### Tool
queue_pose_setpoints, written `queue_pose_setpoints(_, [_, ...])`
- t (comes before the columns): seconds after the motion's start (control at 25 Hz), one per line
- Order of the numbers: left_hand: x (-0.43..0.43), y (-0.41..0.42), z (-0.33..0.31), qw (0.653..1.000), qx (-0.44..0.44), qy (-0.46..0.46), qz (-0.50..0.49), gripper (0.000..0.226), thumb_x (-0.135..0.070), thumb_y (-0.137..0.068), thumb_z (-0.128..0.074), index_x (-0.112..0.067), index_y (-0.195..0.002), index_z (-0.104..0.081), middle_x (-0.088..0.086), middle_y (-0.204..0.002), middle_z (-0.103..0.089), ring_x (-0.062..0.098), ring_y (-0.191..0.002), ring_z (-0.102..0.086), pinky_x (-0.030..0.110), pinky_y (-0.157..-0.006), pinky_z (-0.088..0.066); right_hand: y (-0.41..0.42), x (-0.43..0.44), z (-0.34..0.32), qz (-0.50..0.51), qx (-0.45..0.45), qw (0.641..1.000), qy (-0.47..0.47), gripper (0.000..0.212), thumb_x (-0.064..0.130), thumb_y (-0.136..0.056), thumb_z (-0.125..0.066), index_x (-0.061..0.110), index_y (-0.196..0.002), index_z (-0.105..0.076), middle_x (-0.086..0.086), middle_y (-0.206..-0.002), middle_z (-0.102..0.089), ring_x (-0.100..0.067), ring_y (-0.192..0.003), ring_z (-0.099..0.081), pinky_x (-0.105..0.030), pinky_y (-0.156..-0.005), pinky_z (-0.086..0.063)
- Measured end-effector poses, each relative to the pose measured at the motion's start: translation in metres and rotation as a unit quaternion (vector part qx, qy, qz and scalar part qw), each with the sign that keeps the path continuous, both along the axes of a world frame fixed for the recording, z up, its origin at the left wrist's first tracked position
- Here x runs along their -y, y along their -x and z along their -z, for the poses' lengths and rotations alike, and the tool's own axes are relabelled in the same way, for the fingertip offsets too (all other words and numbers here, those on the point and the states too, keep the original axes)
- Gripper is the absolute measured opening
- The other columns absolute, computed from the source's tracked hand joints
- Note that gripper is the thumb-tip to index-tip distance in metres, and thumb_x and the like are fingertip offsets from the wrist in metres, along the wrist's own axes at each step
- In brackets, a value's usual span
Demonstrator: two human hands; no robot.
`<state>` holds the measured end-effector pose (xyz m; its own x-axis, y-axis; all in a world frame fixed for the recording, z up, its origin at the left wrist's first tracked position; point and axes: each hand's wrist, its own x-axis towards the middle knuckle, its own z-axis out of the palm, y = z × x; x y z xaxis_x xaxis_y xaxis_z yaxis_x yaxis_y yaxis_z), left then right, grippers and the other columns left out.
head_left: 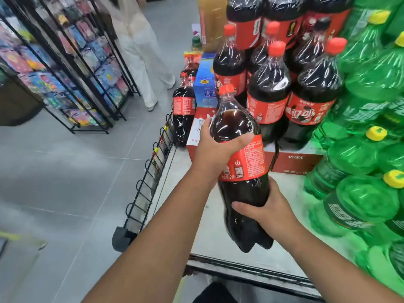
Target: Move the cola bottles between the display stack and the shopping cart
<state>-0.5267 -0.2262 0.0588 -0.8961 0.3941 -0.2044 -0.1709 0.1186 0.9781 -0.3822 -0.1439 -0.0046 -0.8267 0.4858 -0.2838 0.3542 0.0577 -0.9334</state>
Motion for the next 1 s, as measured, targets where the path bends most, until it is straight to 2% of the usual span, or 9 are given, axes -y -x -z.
queue_pose_setpoints(0.08, [0.001, 0.025, 0.006, 0.999, 0.017, -0.026, 0.011, 0.099, -0.038, -0.046, -0.095, -0.027, -0.135, -0.053, 0.001, -0.117, -0.075, 0.022, -0.101, -0.075, 0.052, -0.092, -0.060, 0.024, 0.003, 0.003, 0.006, 0.002, 1.000, 0.010, 0.086, 0.025, -0.060, -0.094, 0.031, -0.128, -0.043, 0.020, -0.108, -0.063, 0.001, -0.099, -0.062, -0.017, -0.077, -0.046])
queue_pose_setpoints(0.2, [-0.002, 0.055, 0.010, 0.999, 0.017, -0.051, 0.001, 0.076, -0.016, -0.061, -0.096, -0.029, -0.124, -0.056, 0.000, -0.112, -0.075, 0.022, -0.100, -0.075, 0.052, -0.092, -0.060, 0.055, 0.007, 0.005, 0.015, -0.002, 1.000, 0.017, 0.089, 0.032, -0.052, -0.093, 0.032, -0.127, -0.045, 0.020, -0.109, -0.065, 0.002, -0.098, -0.064, -0.019, -0.078, -0.049])
queue_pose_setpoints(0.36, [-0.006, 0.086, 0.006, 0.997, -0.040, -0.061, 0.011, 0.095, -0.034, -0.049, -0.096, -0.026, -0.133, -0.054, 0.000, -0.119, -0.074, 0.022, -0.108, -0.073, 0.054, -0.096, -0.057, 0.089, 0.004, 0.001, 0.010, -0.017, 1.000, 0.023, 0.096, 0.032, -0.050, -0.092, 0.032, -0.134, -0.043, 0.017, -0.117, -0.065, -0.002, -0.105, -0.064, -0.025, -0.086, -0.052])
queue_pose_setpoints(0.52, [-0.006, 0.099, -0.010, 0.986, -0.156, -0.053, 0.012, 0.096, -0.033, -0.052, -0.094, -0.028, -0.136, -0.048, -0.008, -0.128, -0.067, 0.002, -0.112, -0.067, 0.040, -0.102, -0.055, 0.116, -0.004, -0.004, 0.013, -0.048, 0.999, 0.016, 0.097, 0.015, -0.060, -0.093, 0.037, -0.137, -0.039, 0.022, -0.119, -0.062, 0.004, -0.105, -0.061, -0.019, -0.067, -0.052])
queue_pose_setpoints(0.6, [-0.008, 0.105, -0.014, 0.978, -0.198, -0.057, 0.017, 0.102, -0.033, -0.053, -0.095, -0.025, -0.141, -0.045, -0.008, -0.132, -0.063, 0.001, -0.117, -0.064, 0.037, -0.105, -0.053, 0.126, -0.005, 0.003, 0.037, -0.058, 0.997, 0.017, 0.096, 0.011, -0.061, -0.092, 0.033, -0.139, -0.040, 0.021, -0.119, -0.062, 0.007, -0.105, -0.060, -0.022, -0.075, -0.056])
queue_pose_setpoints(0.68, [-0.013, 0.112, -0.014, 0.971, -0.229, -0.062, 0.023, 0.106, -0.038, -0.050, -0.095, -0.024, -0.142, -0.044, -0.009, -0.134, -0.061, 0.003, -0.121, -0.062, 0.038, -0.107, -0.050, 0.137, -0.002, 0.012, 0.066, -0.050, 0.996, -0.017, 0.101, 0.019, -0.053, -0.096, 0.030, -0.138, -0.041, 0.015, -0.121, -0.063, 0.000, -0.110, -0.061, -0.027, -0.088, -0.055])
queue_pose_setpoints(0.8, [-0.022, 0.121, -0.010, 0.964, -0.256, -0.067, 0.028, 0.108, -0.045, -0.050, -0.091, -0.023, -0.143, -0.041, -0.009, -0.138, -0.058, 0.006, -0.127, -0.058, 0.039, -0.111, -0.047, 0.158, 0.002, 0.026, 0.102, -0.023, 0.994, -0.037, 0.110, 0.039, -0.037, -0.094, 0.035, -0.134, -0.042, 0.005, -0.117, -0.066, -0.018, -0.110, -0.064, -0.044, -0.086, -0.057])
queue_pose_setpoints(0.92, [-0.029, 0.131, -0.004, 0.958, -0.276, -0.070, 0.035, 0.105, -0.046, -0.052, -0.091, -0.030, -0.141, -0.039, -0.007, -0.140, -0.055, 0.010, -0.131, -0.055, 0.040, -0.112, -0.045, 0.178, -0.003, 0.036, 0.165, -0.022, 0.985, 0.037, 0.107, 0.031, -0.033, -0.092, 0.029, -0.129, -0.047, -0.004, -0.114, -0.068, -0.027, -0.104, -0.068, -0.048, -0.079, -0.060])
queue_pose_setpoints(1.0, [-0.036, 0.137, 0.000, 0.952, -0.294, -0.069, 0.045, 0.104, -0.046, -0.052, -0.092, -0.032, -0.140, -0.038, -0.004, -0.141, -0.054, 0.015, -0.133, -0.054, 0.042, -0.113, -0.045, 0.187, -0.005, 0.036, 0.209, -0.040, 0.974, 0.077, 0.103, 0.019, -0.036, -0.093, 0.023, -0.129, -0.048, -0.006, -0.114, -0.068, -0.027, -0.104, -0.066, -0.047, -0.081, -0.059])
